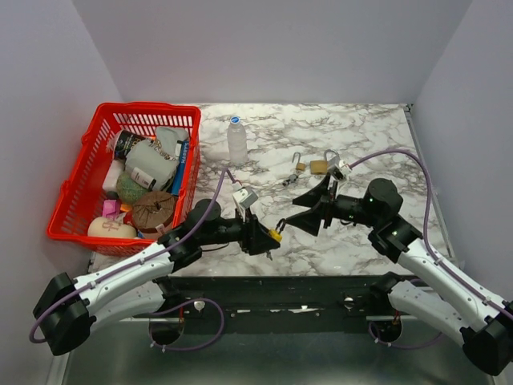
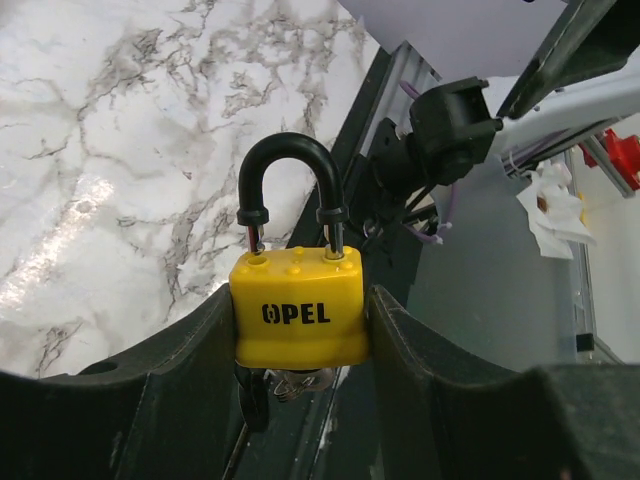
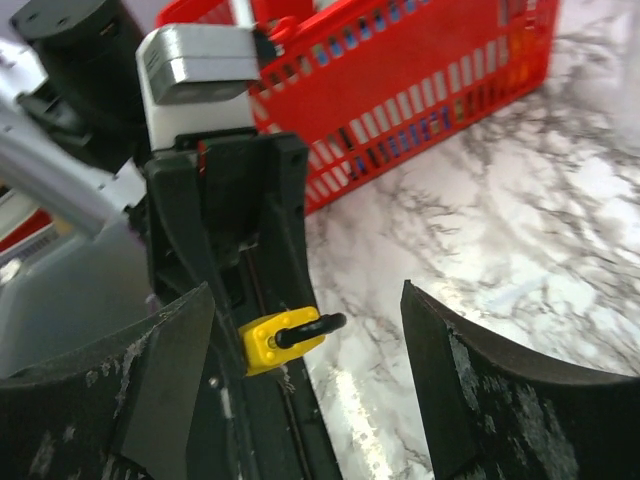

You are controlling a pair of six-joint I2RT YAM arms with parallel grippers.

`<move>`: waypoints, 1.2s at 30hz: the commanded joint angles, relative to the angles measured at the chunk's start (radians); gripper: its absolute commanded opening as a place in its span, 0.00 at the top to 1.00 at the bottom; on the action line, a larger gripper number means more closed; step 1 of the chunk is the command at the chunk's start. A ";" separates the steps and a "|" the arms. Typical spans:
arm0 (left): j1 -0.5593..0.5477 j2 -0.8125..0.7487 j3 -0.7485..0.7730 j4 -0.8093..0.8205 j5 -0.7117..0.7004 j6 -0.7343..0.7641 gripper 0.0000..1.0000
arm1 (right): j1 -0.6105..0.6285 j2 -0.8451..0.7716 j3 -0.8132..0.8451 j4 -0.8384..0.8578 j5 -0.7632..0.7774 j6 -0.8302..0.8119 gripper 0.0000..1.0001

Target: Unlock with the key

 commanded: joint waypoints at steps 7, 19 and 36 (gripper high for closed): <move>0.007 -0.043 0.018 0.005 0.098 0.040 1.00 | 0.011 0.059 -0.025 0.063 -0.192 -0.035 0.15; 0.007 -0.019 0.024 0.098 0.251 -0.054 1.00 | 0.058 0.126 0.006 0.152 -0.431 -0.072 0.15; 0.012 -0.071 0.015 0.072 0.205 -0.049 1.00 | 0.097 0.163 0.015 0.024 -0.414 -0.124 0.62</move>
